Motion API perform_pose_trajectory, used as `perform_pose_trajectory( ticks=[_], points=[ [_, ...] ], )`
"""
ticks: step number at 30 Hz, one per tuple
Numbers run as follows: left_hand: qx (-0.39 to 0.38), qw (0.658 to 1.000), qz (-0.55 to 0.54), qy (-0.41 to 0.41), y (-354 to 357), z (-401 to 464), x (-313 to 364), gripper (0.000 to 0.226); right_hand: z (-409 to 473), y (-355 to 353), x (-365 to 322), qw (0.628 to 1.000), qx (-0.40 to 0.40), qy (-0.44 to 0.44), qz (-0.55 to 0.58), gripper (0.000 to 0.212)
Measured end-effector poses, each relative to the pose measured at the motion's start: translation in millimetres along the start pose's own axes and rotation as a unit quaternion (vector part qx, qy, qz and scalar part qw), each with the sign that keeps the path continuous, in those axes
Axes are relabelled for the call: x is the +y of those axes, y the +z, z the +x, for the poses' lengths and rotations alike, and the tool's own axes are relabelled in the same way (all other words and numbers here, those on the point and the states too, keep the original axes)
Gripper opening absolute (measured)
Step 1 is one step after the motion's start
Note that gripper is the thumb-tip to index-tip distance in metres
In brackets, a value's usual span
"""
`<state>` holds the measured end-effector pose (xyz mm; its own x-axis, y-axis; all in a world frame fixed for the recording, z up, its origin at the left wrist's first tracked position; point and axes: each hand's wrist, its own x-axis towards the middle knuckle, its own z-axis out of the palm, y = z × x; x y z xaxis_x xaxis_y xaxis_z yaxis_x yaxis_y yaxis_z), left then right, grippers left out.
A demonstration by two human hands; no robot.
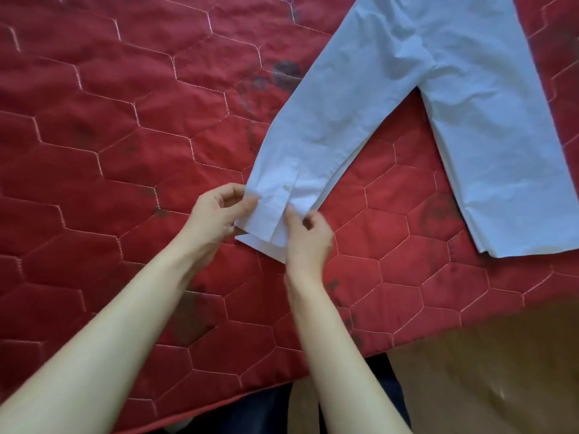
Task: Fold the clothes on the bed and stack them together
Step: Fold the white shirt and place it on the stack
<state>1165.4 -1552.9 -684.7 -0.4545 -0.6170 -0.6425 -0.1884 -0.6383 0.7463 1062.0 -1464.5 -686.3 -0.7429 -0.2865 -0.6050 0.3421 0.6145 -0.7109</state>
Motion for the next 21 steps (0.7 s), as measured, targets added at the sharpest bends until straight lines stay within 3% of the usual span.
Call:
perform_pose_trajectory(
  ticks=[2, 3, 5, 7, 8, 12, 14, 17, 21],
  points=[
    [-0.020, 0.999, -0.003, 0.032, 0, -3, 6, 0.003, -12, -18, -10, 0.990, 0.056, -0.131, 0.022, 0.017],
    [0.004, 0.998, 0.048, 0.044, 1, -3, 3, 0.010, -16, -24, -7, 0.987, 0.067, -0.148, 0.004, 0.015],
    [0.084, 0.964, 0.252, 0.028, 8, 3, -13, 0.009, -17, -24, 11, 0.994, 0.047, -0.079, -0.060, 0.016],
    [0.140, 0.874, 0.466, -0.014, 15, 7, -33, 0.007, -12, -19, 36, 0.987, 0.011, 0.025, -0.157, 0.011],
    [0.146, 0.852, 0.503, -0.025, 17, 8, -43, 0.012, -9, -17, 48, 0.981, 0.011, 0.050, -0.187, 0.010],
    [0.185, 0.872, 0.453, 0.028, 17, 16, -57, 0.015, -1, -7, 65, 0.983, 0.068, 0.030, -0.171, 0.023],
    [0.174, 0.882, 0.439, -0.002, 17, 19, -56, 0.022, -1, -2, 62, 0.983, 0.054, 0.035, -0.175, 0.030],
    [0.150, 0.897, 0.415, -0.013, 14, 19, -56, 0.043, 2, 4, 58, 0.985, 0.028, 0.078, -0.154, 0.024],
    [0.162, 0.929, 0.332, 0.002, 9, 11, -52, 0.031, 6, 7, 48, 0.986, 0.023, 0.143, -0.087, 0.018]
  ],
)
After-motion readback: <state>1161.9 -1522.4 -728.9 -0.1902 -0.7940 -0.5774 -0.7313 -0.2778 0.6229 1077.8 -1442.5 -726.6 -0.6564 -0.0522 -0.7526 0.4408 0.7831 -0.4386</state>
